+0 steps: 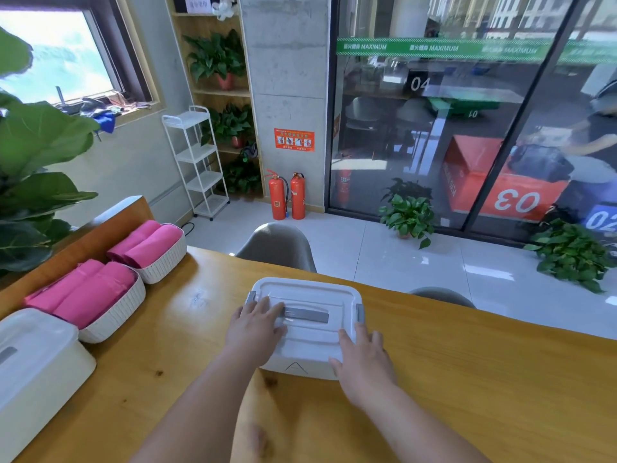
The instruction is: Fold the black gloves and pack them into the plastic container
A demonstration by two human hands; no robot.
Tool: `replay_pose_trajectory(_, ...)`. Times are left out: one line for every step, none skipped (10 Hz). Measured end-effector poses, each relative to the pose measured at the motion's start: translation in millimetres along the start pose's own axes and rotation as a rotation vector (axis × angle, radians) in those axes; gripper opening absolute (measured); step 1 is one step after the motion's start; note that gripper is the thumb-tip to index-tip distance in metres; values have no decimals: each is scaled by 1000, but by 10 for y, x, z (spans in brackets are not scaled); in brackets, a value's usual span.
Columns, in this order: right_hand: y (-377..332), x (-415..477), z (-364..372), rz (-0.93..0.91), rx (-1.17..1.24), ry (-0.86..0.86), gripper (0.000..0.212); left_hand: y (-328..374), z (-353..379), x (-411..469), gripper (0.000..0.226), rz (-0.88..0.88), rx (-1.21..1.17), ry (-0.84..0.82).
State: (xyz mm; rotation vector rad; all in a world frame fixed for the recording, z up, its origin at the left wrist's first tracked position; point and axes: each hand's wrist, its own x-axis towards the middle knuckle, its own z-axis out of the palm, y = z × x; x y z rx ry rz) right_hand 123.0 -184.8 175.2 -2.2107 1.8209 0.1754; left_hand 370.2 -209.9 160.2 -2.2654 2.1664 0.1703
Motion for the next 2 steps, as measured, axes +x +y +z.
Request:
replay_pose_trajectory(6, 47, -74, -7, 13, -41, 71, -39, -101, 63, 59, -5, -53, -62)
replay_pose_trajectory(12, 68, -244, -21, 66, -42, 68, -14, -206, 140, 71, -7, -156, -98)
